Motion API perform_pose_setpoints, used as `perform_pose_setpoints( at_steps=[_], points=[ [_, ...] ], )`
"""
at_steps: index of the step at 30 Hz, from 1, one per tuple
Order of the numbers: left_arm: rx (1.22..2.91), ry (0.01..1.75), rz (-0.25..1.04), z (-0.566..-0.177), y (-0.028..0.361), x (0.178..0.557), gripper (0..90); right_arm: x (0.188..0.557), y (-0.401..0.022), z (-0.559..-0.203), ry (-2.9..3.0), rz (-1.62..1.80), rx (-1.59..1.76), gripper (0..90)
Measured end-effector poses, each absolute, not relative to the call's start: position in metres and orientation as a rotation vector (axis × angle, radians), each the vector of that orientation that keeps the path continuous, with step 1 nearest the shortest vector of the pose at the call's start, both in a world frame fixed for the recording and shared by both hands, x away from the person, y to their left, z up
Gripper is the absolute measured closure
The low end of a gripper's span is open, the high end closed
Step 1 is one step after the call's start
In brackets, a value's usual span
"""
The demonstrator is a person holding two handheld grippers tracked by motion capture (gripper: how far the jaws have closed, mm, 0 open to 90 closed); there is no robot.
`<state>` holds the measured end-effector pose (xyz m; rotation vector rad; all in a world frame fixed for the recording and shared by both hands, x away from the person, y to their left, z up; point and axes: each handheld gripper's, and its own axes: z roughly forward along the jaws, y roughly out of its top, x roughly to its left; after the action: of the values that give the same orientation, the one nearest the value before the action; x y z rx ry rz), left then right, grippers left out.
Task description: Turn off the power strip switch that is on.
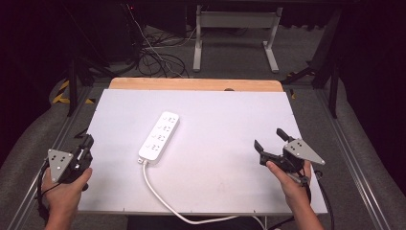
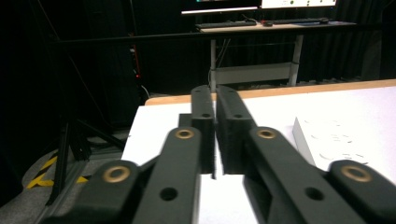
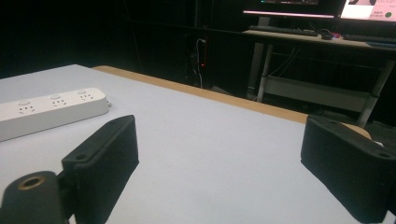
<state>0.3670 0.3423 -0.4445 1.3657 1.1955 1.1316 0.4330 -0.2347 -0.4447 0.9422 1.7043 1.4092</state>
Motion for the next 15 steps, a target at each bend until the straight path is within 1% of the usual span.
perform_pose_setpoints(
  at_steps=[1, 6, 15],
  points=[
    [1.371, 1.195, 1.123, -0.4442, 0.3422, 0.3669, 90.0, 0.4331, -0.2345, -0.4448, 1.703, 1.409, 0.942, 11.5],
    [1.422, 1.184, 1.094, -0.4427, 0.3395, 0.3676, 90.0, 0.4334, -0.2336, -0.445, 1.707, 1.413, 0.937, 11.6],
    [1.463, 1.184, 1.043, -0.44, 0.3342, 0.3725, 90.0, 0.4332, -0.2325, -0.4445, 1.708, 1.413, 0.935, 11.8]
  ],
)
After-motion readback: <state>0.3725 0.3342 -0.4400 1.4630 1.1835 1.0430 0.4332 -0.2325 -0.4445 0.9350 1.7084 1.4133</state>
